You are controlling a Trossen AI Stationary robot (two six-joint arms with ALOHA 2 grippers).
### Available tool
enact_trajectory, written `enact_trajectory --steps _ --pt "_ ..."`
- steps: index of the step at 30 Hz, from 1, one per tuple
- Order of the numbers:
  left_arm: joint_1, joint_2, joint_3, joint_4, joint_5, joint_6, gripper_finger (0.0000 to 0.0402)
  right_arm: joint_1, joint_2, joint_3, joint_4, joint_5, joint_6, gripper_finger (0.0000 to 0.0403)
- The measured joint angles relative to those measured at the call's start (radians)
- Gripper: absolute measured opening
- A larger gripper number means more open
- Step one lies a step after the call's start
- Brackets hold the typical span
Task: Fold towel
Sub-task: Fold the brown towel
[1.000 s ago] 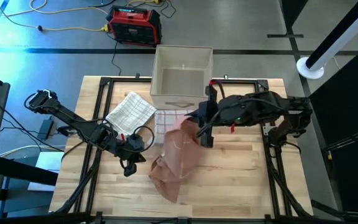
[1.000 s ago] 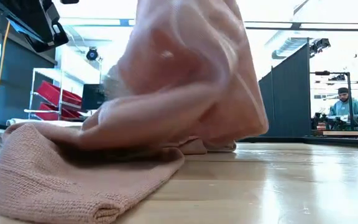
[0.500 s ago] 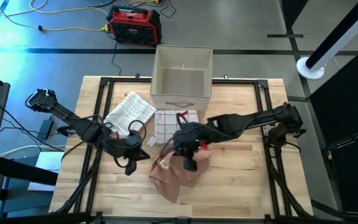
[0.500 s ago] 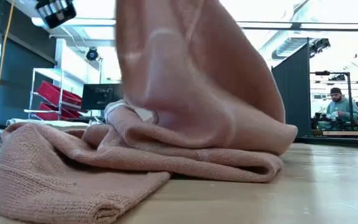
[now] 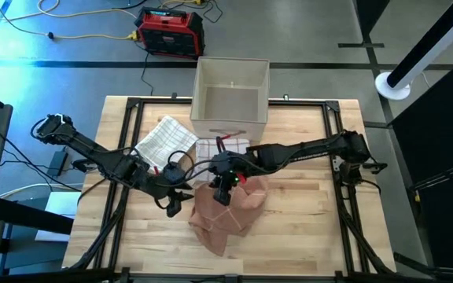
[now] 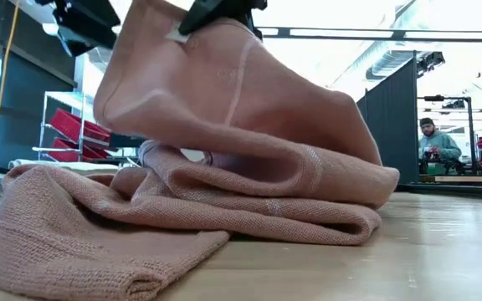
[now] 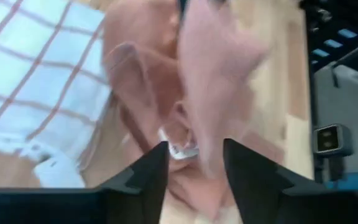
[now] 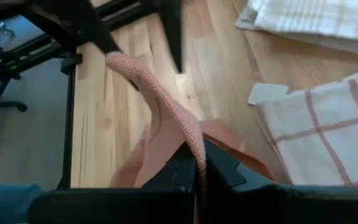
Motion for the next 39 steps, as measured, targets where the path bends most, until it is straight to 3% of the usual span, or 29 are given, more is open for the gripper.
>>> enact_trajectory --steps 9,15,21,27,33,39 --pt "0.008 0.000 -0.001 0.134 -0.042 0.059 0.0235 0.000 -0.001 0.001 -0.011 0.017 -0.006 0.0000" --pt "0.008 0.000 -0.001 0.167 -0.007 -0.007 0.0247 0.001 -0.001 0.001 -0.040 0.057 -0.006 0.0000" --pt "0.009 0.019 -0.001 0.165 -0.165 -0.022 0.0246 0.001 -0.001 0.001 -0.037 0.064 -0.005 0.0000" --pt "0.044 0.062 -0.001 0.187 -0.135 0.033 0.0243 0.001 -0.001 0.001 -0.037 0.064 -0.005 0.0000" --pt "0.060 0.087 -0.002 0.223 -0.120 0.079 0.0188 0.002 -0.001 0.001 -0.036 0.061 -0.006 0.0000" --pt "0.065 0.085 -0.002 0.230 -0.127 0.108 0.0057 0.003 -0.001 0.001 -0.039 0.055 -0.017 0.0000"
